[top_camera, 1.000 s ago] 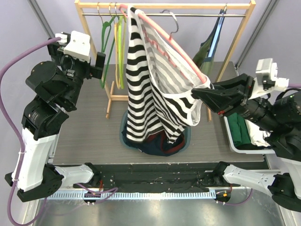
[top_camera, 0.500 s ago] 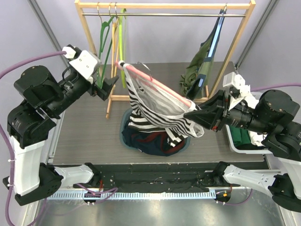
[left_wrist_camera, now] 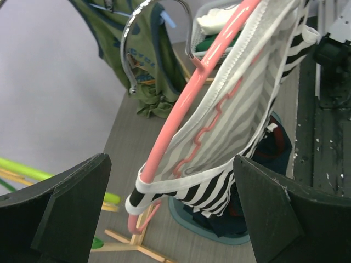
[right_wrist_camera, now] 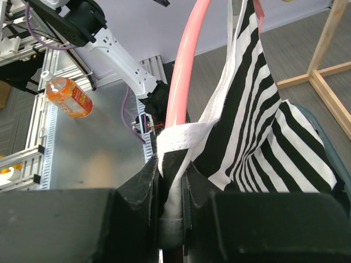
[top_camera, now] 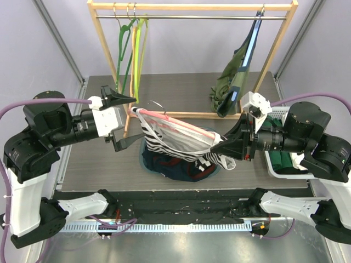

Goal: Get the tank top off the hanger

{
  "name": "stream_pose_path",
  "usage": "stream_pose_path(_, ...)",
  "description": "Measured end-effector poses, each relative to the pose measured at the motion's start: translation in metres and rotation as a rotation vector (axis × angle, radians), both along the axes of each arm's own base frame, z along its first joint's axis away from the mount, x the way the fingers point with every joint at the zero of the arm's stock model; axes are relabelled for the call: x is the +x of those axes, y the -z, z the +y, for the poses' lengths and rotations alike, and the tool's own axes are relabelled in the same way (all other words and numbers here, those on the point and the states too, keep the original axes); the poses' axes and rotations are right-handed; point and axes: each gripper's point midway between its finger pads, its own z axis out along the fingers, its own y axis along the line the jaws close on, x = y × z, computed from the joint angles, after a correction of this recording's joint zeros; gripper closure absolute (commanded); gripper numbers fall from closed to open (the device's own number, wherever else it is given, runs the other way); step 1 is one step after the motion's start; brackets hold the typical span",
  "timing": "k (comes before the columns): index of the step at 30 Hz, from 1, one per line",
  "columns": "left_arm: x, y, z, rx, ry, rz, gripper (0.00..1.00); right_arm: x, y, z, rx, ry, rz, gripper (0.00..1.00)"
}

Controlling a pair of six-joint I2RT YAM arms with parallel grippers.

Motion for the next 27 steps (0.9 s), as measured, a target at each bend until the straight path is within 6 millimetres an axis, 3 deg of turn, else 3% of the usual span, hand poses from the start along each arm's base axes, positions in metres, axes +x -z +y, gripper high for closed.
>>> stream_pose_path(9,-0.012,0.024,-0.017,0.068,0.140,0.080,0.18,-0.015,0.000,0.007,0.005,-0.104,0.029,0.99)
stream_pose_path(16,-0.014,0.039,-0.023,0.115,0.193,0.114,0.55,-0.019,0.004,0.014,-0.008,-0.162,0.056,0.99)
stream_pose_path(20,-0.021,0.042,-0.020,0.131,0.217,0.113,0.59,-0.013,0.007,0.018,-0.020,-0.148,0.059,0.99)
stream_pose_path(23,-0.022,0.042,-0.018,0.131,0.214,0.106,0.67,-0.006,0.010,0.017,-0.027,-0.113,0.038,0.99)
stream_pose_path(26,-0.018,0.043,-0.017,0.130,0.186,0.100,0.82,0.001,0.013,0.015,-0.036,-0.071,0.008,0.99)
stream_pose_path(27,-0.014,0.044,-0.017,0.128,0.168,0.098,0.95,0.004,0.015,0.014,-0.039,-0.052,-0.004,0.99)
